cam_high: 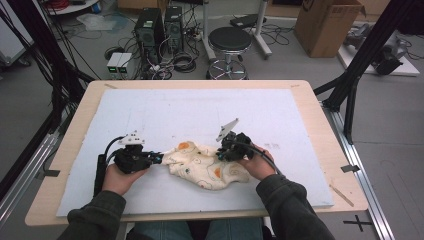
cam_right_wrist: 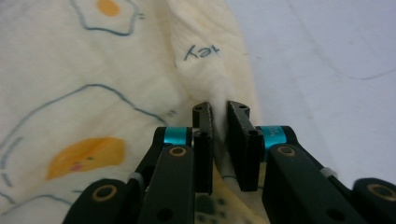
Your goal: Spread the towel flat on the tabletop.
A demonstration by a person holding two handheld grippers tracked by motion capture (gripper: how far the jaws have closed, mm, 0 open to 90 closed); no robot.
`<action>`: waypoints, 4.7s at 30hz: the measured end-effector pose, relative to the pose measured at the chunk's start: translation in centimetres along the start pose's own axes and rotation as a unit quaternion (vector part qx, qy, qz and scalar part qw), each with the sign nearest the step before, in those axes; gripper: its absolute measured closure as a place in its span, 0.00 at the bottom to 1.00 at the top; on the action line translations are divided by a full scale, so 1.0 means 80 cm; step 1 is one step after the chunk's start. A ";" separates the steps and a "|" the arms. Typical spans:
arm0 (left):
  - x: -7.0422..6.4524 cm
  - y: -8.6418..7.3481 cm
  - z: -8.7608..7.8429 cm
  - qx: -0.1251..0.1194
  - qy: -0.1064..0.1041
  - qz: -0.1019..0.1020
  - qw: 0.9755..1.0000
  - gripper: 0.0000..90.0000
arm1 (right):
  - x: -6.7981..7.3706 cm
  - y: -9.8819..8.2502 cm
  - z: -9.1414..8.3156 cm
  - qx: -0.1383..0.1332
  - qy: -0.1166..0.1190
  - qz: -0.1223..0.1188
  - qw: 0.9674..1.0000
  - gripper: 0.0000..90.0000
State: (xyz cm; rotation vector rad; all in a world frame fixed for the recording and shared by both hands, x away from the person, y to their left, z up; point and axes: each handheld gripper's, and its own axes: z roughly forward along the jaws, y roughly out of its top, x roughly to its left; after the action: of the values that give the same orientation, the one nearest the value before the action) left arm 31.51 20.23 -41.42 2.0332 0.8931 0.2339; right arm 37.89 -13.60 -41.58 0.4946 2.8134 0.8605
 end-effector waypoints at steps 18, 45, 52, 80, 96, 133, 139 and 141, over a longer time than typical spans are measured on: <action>-0.003 -0.013 -0.001 -0.001 -0.002 0.006 1.000 0.94 | 0.019 -0.022 -0.032 -0.036 0.086 0.055 0.994 0.54; -0.001 -0.014 0.001 0.000 0.003 0.014 1.000 0.94 | -0.061 -0.004 -0.014 0.020 0.104 0.128 0.986 0.58; 0.002 -0.014 0.003 -0.002 0.011 0.010 1.000 0.94 | -0.052 -0.003 -0.011 0.034 0.110 0.106 0.988 0.91; -0.017 0.015 -0.052 -0.055 0.025 0.053 0.997 0.95 | 0.028 -0.006 -0.114 -0.129 0.013 0.043 0.991 0.95; -0.038 0.042 -0.096 -0.074 0.027 0.091 0.993 0.95 | 0.072 -0.002 -0.153 -0.171 0.010 0.020 0.985 0.95; -0.014 0.043 0.066 -0.024 -0.050 0.084 0.995 0.66 | -0.045 -0.069 -0.081 -0.091 -0.011 0.112 0.989 0.53; -0.019 0.028 0.075 0.001 -0.063 0.090 0.994 0.65 | -0.025 -0.092 -0.067 -0.093 0.005 0.111 0.990 0.53; -0.021 0.026 0.079 0.006 -0.068 0.091 0.994 0.64 | -0.019 -0.096 -0.062 -0.089 0.012 0.106 0.990 0.53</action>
State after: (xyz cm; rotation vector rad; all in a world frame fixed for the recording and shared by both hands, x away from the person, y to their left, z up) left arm 34.30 14.21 -43.30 2.1150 0.6279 0.1881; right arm 36.08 -22.70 -41.75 0.7687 2.7052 1.1522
